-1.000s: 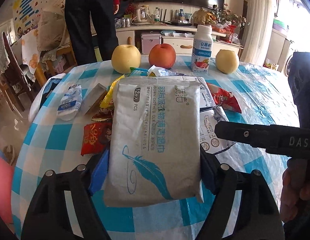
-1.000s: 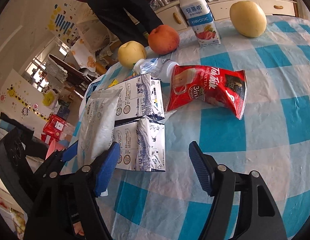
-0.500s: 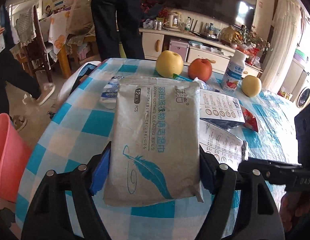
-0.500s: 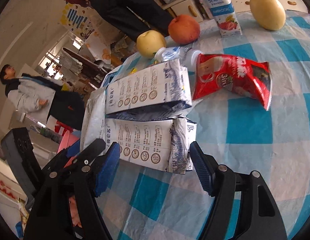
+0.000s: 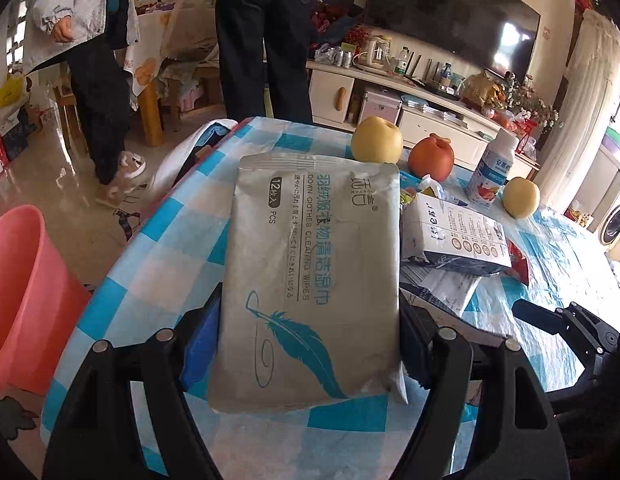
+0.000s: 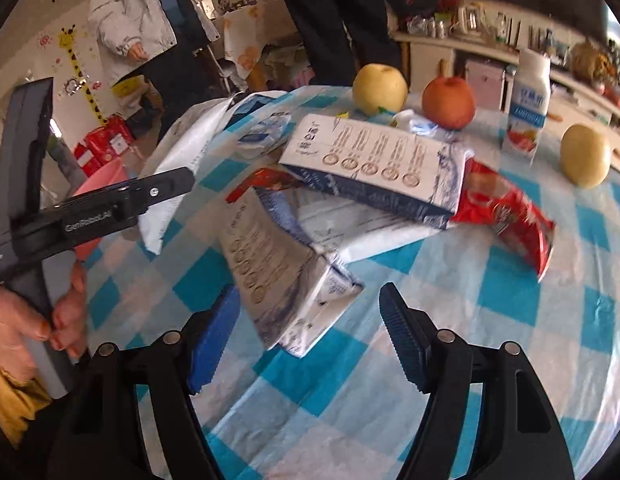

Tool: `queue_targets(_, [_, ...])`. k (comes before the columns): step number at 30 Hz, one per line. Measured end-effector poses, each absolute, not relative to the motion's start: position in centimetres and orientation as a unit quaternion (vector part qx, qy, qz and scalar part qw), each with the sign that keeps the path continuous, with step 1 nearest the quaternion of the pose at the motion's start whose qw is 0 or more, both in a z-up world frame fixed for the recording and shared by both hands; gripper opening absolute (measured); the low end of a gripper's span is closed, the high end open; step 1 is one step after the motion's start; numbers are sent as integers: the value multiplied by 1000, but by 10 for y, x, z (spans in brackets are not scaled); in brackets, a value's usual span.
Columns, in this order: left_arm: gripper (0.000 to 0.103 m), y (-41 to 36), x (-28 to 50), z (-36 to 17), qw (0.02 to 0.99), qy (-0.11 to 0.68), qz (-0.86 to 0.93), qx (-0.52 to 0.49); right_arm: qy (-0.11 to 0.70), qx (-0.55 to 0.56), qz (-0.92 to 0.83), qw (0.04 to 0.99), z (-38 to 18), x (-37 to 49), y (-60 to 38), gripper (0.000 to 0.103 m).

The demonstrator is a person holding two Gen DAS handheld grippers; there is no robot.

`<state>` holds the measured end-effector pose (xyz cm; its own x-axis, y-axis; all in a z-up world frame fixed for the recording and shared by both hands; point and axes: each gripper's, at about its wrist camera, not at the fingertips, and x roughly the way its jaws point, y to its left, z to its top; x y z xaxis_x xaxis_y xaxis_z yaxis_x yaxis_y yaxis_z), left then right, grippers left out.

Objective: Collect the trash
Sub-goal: 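Close the left gripper on the white wet-wipes pack while the right gripper grasps a milk carton, then carry the wipes pack and carton to the pink bucket and open both grippers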

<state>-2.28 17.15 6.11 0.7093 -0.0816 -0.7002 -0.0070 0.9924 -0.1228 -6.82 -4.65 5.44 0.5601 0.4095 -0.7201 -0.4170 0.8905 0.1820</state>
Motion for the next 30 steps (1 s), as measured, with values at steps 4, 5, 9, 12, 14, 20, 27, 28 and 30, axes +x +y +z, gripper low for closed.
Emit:
queue_targets(4, [76, 178, -23, 61, 922, 382, -17, -65, 381, -54, 218, 897, 53, -67, -34, 80])
queue_targets(5, [76, 180, -23, 60, 921, 383, -17, -68, 379, -61, 226, 896, 52, -62, -28, 84])
queue_targets(9, [76, 183, -22, 58, 919, 388, -17, -73, 373, -86, 249, 890, 48, -62, -14, 86])
queue_targets(12, [76, 181, -22, 57, 918, 389, -19, -70, 374, -120, 262, 882, 41, -59, 12, 86])
queue_targets(14, [76, 180, -22, 57, 918, 389, -21, -71, 370, -167, 250, 879, 32, -62, 26, 86])
queue_targets(20, [76, 178, -25, 55, 918, 391, -23, -67, 361, -234, 233, 872, 13, -65, 41, 64])
queue_targets(27, [76, 185, -30, 59, 921, 383, -17, -76, 380, -200, 233, 873, 19, -66, 35, 59])
queue_targets(28, [76, 188, -32, 60, 921, 380, -13, -80, 382, -192, 234, 873, 21, -67, 34, 59])
queue_targets(30, [76, 193, -35, 62, 923, 375, -3, -86, 385, -178, 233, 875, 24, -67, 33, 59])
